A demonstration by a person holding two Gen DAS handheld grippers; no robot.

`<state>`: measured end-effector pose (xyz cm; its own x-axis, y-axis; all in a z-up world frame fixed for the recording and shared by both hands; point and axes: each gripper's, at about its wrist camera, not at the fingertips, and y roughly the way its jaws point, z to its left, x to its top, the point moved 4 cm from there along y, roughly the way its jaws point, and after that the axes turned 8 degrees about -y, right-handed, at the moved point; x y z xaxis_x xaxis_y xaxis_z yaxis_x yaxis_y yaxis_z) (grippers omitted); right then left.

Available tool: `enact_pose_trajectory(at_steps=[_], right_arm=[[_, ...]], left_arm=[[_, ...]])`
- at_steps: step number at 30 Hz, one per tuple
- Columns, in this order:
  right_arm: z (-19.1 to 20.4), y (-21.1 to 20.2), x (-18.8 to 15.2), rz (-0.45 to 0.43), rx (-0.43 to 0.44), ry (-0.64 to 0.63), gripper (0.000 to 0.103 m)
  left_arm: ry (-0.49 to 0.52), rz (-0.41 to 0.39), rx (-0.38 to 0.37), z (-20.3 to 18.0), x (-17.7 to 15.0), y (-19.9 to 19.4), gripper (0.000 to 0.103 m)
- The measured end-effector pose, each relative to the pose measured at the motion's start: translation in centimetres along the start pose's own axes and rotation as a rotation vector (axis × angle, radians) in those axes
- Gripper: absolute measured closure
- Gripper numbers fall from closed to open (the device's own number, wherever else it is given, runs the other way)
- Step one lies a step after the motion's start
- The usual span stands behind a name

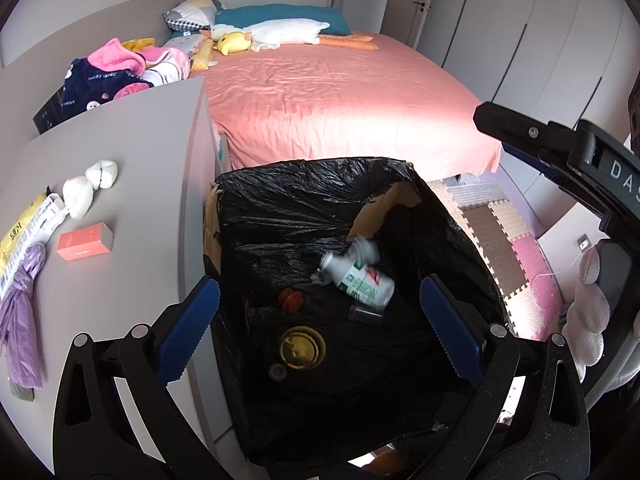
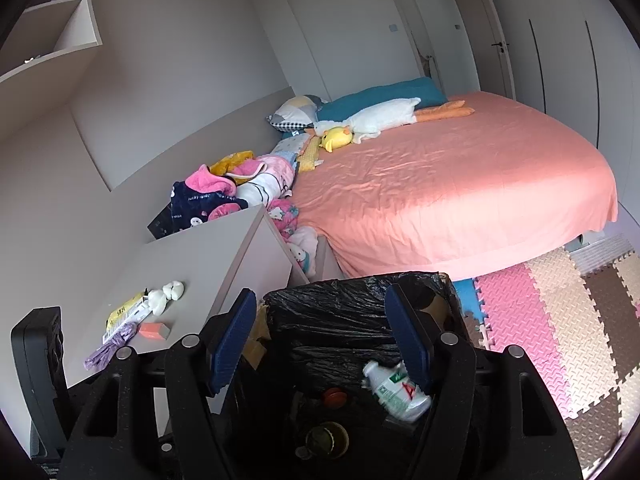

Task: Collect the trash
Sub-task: 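Open the left tool to drop the gold tin while the right tool drops the AD bottle, then move the left tool to the purple plastic bag while the right tool moves to the pink eraser box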

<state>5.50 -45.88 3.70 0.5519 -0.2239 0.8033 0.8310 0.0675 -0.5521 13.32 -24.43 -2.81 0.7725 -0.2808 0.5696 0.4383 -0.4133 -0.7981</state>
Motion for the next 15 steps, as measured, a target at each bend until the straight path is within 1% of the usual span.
enact_pose_trajectory(at_steps=[7,15], right_arm=[[0.6,0.7,-0.4,0.026,0.023,-0.005,0.035],[2.4,1.7,-0.6,0.051,0.05,-0.05,0.035]], left_arm=[[-0.012,-0.001,0.003,0.6,0.0,-0.1,0.006],[-0.04,-0.005,0.017,2.1,-0.2,-0.3,0.006]])
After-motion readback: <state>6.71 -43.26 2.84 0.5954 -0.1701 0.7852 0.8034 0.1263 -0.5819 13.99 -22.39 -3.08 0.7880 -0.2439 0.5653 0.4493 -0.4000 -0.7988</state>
